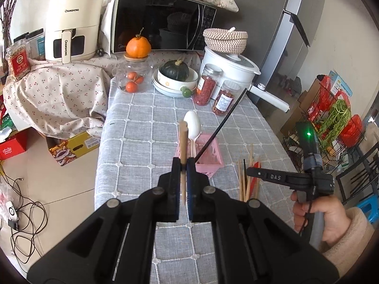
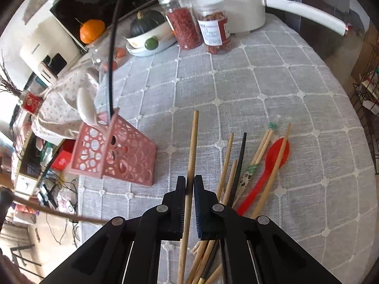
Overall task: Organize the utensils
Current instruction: 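Place the wooden chopstick in the pink basket with the left gripper while the right carries its chopstick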
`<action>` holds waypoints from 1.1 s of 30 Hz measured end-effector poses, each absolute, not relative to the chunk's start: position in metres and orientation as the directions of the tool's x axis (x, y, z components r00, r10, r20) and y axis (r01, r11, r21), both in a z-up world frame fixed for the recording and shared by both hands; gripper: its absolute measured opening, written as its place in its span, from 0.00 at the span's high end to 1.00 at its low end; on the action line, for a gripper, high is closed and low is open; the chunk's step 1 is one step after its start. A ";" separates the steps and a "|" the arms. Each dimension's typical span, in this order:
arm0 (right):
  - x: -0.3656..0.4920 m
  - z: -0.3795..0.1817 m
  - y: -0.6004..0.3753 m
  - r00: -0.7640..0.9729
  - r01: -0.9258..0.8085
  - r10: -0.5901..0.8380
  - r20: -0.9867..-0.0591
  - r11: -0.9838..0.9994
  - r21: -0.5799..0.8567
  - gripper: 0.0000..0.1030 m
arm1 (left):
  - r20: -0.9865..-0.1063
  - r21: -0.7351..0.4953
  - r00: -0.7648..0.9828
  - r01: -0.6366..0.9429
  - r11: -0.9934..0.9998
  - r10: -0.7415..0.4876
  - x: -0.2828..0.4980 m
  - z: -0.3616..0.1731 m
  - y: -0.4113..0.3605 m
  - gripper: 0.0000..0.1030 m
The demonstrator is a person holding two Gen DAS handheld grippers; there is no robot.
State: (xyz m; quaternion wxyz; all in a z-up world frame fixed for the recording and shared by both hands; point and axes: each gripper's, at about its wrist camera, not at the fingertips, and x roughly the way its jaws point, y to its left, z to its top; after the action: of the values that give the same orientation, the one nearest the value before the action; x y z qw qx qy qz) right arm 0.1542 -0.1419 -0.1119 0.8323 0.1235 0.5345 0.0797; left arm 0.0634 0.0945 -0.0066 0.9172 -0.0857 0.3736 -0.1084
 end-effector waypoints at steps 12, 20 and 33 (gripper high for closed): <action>0.092 -0.021 -0.182 0.624 -0.096 0.343 -0.702 0.925 0.367 0.94 | -0.495 -0.281 0.818 0.167 0.945 -0.292 0.049 0.038 0.090 0.95; 0.075 0.010 -0.200 0.696 -0.118 0.362 -0.620 0.909 0.399 0.94 | -0.416 -0.273 0.864 0.178 0.945 -0.283 0.059 0.045 0.076 0.95; 0.076 0.009 -0.198 0.684 -0.135 0.376 -0.625 0.908 0.398 0.94 | -0.550 -0.206 0.801 0.144 0.968 -0.237 0.099 0.008 0.045 0.95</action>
State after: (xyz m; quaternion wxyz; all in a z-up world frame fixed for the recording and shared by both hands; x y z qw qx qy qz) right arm 0.0756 -0.1979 0.0086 0.9032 0.1620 0.3715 0.1414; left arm 0.0986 0.0447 0.0082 0.9457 -0.0773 0.2993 -0.1008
